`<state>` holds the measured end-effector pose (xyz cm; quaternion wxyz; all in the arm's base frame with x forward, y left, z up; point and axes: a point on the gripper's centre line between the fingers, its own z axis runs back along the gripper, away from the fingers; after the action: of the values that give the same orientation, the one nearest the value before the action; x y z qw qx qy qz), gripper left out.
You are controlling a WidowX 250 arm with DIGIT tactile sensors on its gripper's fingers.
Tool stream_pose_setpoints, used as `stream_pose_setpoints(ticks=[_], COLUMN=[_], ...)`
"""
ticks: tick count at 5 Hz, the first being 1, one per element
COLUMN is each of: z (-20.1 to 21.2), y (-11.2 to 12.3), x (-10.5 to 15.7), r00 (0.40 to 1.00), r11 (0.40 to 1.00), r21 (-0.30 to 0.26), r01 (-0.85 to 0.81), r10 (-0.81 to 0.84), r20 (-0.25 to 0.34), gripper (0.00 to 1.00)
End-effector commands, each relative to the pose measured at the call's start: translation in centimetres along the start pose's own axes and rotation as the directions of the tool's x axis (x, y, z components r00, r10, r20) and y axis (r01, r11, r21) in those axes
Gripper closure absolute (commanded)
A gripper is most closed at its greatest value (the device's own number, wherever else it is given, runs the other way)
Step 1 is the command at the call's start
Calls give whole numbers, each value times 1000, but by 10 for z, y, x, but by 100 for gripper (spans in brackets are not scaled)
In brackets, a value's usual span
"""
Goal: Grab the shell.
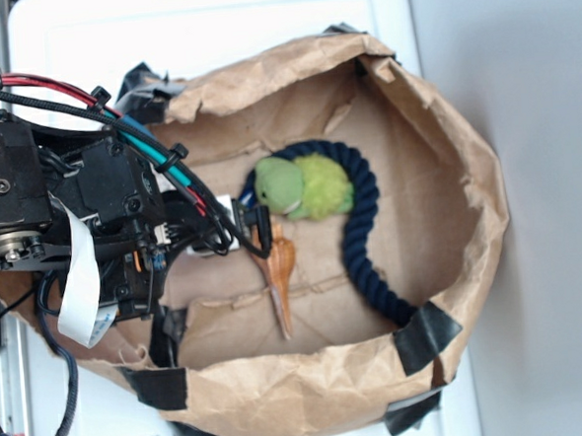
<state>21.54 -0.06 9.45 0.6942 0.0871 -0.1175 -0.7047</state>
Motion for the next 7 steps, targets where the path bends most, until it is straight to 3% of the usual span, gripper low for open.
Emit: stream_pose_setpoints(ticks=[1,2,5,7], z=[0,-10,-16,-18], y=[29,41,89,89], x=[16,17,10,11], r00=[996,994,992,993], r11=[997,996,991,993], r21=[-48,-71,-81,-74], r01=[-54,-62,-110,-94], r10=[50,54,104,89], r20=[-74,-99,-68,-72], gripper=[0,0,0,0])
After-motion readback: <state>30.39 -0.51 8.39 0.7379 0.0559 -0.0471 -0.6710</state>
